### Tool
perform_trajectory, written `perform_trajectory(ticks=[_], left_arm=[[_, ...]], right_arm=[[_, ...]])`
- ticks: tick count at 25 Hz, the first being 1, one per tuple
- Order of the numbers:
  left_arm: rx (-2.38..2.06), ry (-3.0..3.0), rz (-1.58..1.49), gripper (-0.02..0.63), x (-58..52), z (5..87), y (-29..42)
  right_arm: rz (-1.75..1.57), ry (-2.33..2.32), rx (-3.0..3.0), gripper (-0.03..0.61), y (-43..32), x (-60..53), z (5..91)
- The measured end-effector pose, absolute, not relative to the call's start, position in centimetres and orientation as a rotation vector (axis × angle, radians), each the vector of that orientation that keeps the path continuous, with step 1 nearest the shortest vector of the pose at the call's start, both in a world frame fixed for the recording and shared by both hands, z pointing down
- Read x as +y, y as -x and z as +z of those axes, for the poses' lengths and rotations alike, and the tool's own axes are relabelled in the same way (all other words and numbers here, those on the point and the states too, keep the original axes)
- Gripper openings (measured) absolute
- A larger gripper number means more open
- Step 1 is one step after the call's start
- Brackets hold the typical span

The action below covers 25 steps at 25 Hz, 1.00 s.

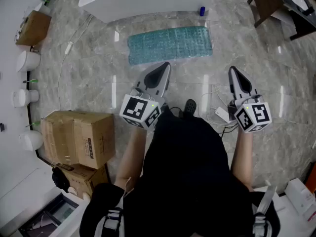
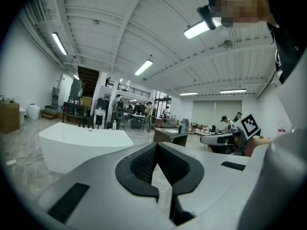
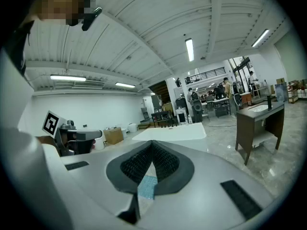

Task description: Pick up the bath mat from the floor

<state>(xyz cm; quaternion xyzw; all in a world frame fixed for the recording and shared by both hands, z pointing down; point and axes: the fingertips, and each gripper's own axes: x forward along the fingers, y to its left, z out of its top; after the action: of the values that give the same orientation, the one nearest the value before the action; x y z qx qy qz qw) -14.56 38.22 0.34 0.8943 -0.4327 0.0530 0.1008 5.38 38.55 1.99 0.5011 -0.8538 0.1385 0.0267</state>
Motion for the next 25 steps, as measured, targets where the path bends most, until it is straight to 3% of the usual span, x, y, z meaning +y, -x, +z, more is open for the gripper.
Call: perform_trajectory(ticks=[25], left_arm=[[-1.274, -2.631, 0.209, 0.012, 39.4, 1.0, 13.0]], right_arm=[[0.504, -1.603, -2.594, 0.014, -7.9, 39.6, 3.4]])
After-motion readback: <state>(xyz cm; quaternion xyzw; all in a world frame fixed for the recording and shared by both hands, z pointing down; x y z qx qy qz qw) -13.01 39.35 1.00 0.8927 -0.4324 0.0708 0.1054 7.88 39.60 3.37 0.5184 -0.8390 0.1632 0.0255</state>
